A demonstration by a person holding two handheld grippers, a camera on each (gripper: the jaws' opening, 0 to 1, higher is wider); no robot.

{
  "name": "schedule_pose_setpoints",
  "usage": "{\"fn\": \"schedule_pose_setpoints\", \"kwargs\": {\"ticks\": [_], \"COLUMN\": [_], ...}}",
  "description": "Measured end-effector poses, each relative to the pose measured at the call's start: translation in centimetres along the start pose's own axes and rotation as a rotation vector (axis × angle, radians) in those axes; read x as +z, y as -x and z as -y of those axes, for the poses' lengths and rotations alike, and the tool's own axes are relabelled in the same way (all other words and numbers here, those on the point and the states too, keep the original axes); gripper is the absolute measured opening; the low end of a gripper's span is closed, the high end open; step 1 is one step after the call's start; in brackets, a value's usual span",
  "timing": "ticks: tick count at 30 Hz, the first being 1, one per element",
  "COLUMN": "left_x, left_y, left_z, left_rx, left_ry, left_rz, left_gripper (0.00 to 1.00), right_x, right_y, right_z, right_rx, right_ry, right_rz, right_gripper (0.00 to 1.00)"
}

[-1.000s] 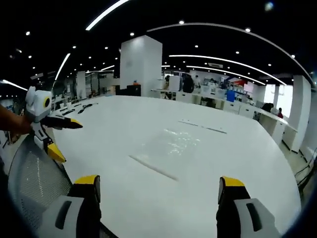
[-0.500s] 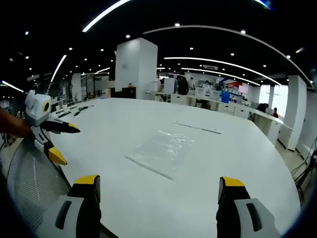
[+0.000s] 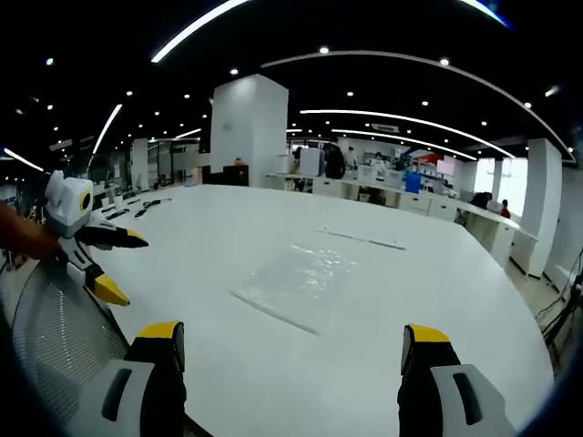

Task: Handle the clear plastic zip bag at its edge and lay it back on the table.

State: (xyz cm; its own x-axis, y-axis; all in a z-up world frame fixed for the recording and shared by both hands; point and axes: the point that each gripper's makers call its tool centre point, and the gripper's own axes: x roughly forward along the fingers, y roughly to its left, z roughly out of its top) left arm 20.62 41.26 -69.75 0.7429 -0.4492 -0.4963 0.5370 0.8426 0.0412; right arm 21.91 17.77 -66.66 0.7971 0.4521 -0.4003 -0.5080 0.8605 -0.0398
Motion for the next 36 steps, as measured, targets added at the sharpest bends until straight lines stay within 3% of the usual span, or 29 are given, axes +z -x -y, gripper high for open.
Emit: {"fn": "schedule_pose_setpoints", "kwargs": {"ticks": [14,21,36], "left_x": [0.0,-0.2,-0.9], "left_y": [-0.1,-0.1,-0.2], "left_z": [-0.5,-0.6,-1.1], "left_rx": [0.026,0.033,0.049], "left_ry": [-0.014,-0.026,-0.077], "left_rz": [0.024,0.017,-0.022], "left_gripper": [0.92,0.91,0.88], "right_x": [-0.2,0.3,-0.4], "right_y": [0.1,0.0,-0.3], "right_z": [0.4,0.8,0.5], "right_rx": [-0.027,-0.052,-0.055], "right_ry": [-0.002,-0.003,0.022], "right_rz": [0.025,0.057,0.051], "right_gripper": [1.0,1.0,0.99]}}
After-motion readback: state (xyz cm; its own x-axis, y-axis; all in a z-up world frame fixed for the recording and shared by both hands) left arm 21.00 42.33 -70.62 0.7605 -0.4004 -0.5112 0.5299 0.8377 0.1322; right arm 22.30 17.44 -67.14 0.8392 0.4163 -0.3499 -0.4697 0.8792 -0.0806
